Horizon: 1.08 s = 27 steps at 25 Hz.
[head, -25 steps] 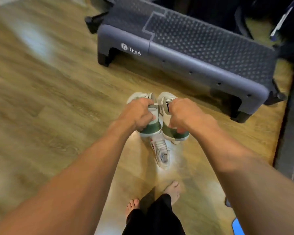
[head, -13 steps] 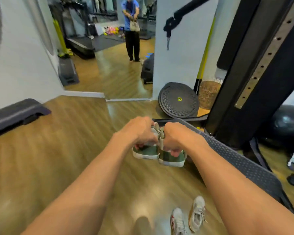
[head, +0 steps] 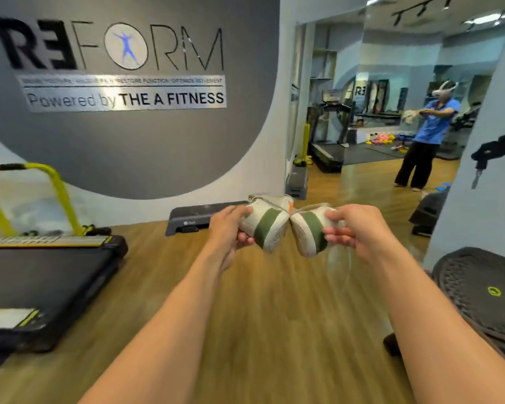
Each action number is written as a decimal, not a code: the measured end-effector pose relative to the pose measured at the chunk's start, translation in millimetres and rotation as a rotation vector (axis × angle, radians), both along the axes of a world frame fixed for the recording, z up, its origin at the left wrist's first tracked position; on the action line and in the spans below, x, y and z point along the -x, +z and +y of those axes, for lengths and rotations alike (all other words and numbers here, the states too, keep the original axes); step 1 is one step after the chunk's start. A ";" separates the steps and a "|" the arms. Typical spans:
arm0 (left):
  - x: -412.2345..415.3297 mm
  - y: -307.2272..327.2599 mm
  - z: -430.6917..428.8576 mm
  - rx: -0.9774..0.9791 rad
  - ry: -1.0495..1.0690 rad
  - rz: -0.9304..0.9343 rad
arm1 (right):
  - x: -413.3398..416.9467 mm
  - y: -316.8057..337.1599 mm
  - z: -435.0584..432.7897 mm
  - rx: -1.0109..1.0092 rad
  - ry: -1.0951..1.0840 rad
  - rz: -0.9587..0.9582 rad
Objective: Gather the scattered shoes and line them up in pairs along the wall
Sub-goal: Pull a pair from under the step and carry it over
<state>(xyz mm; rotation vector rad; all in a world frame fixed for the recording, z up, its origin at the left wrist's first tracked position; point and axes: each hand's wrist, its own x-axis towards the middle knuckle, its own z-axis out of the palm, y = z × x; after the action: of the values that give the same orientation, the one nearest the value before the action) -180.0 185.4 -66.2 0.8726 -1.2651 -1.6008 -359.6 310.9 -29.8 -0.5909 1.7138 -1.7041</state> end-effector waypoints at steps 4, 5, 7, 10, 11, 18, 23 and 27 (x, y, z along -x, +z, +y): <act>-103.7 18.3 10.6 -0.138 0.245 0.228 | -91.0 19.8 -23.8 0.158 0.157 -0.195; -131.6 20.8 11.8 -0.161 0.281 0.279 | -114.3 22.3 -29.3 0.180 0.187 -0.243; -195.2 25.4 18.7 -0.169 0.341 0.375 | -166.2 27.2 -37.8 0.217 0.254 -0.340; -311.2 33.3 36.7 -0.133 0.445 0.438 | -263.9 32.9 -47.9 0.237 0.393 -0.452; -351.6 36.3 43.3 -0.116 0.484 0.423 | -301.2 33.4 -51.5 0.234 0.445 -0.474; -594.3 64.9 84.6 0.121 0.864 -0.025 | -551.3 30.6 -73.4 0.075 1.037 -0.196; -739.3 56.4 99.7 0.305 0.981 -0.944 | -704.4 17.9 -101.2 -0.034 1.353 0.345; -810.8 6.3 97.9 0.329 0.790 -1.758 | -837.4 -16.8 -121.9 0.018 1.554 0.900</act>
<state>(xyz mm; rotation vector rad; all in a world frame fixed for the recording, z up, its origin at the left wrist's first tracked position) 630.8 283.3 -60.0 2.2831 -1.7086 0.3535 477.8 189.0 -46.6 -2.1391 0.9564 -0.2654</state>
